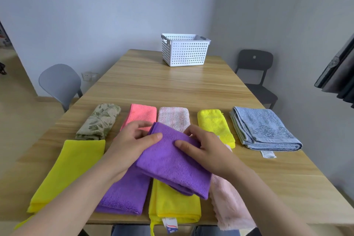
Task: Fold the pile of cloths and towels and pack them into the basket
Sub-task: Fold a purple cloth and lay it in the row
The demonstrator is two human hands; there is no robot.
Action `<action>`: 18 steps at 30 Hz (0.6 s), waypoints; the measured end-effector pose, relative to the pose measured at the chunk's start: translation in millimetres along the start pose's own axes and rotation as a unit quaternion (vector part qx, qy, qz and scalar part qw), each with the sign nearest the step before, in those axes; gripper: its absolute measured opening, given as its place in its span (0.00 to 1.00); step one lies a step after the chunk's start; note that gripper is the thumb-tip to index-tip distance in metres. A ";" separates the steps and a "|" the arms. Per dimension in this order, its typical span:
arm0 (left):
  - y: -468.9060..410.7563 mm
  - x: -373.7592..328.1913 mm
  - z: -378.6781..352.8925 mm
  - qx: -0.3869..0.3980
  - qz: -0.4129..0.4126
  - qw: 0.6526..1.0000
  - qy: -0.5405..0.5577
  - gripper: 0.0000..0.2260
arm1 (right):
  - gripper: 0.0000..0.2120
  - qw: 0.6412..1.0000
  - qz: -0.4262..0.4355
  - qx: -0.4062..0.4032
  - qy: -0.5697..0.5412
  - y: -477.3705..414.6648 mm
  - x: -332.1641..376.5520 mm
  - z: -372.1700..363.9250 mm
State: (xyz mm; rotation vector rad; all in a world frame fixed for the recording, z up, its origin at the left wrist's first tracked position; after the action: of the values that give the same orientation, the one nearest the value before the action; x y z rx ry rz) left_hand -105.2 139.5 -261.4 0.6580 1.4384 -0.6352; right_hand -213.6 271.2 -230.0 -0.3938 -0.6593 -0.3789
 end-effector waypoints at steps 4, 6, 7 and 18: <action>-1.1 -25.4 -31.8 0.028 -0.041 0.999 0.004 0.23 | 0.17 0.968 -0.116 0.080 -0.208 28.7 -10.0 9.9; -1.3 -34.4 -55.9 0.048 -0.060 0.997 -0.022 0.22 | 0.16 0.950 -0.146 0.085 -0.262 46.6 -18.0 21.9; -1.8 -37.3 -68.5 0.059 -0.067 0.995 -0.036 0.21 | 0.16 0.941 -0.162 0.072 -0.288 55.1 -24.6 28.4; 2.6 -42.7 -190.0 0.066 -0.182 0.957 -0.218 0.16 | 0.19 0.880 -0.280 -0.138 -0.358 155.8 -134.8 97.5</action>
State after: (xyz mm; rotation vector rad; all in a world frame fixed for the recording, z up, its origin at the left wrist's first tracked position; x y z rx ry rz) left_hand -232.8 281.6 -223.2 0.3217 1.1114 -1.0992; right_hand -290.5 479.1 -283.2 -0.6238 -1.4670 -0.9072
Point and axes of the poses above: each hand's wrist, its own y-axis away from the middle knuckle, its own z-axis out of the back of the hand, x = y × z, the point moved 9 cm from there along -y, towards the middle knuckle, and after that the axes turned 1 degree about -x, right-handed, at the moved point
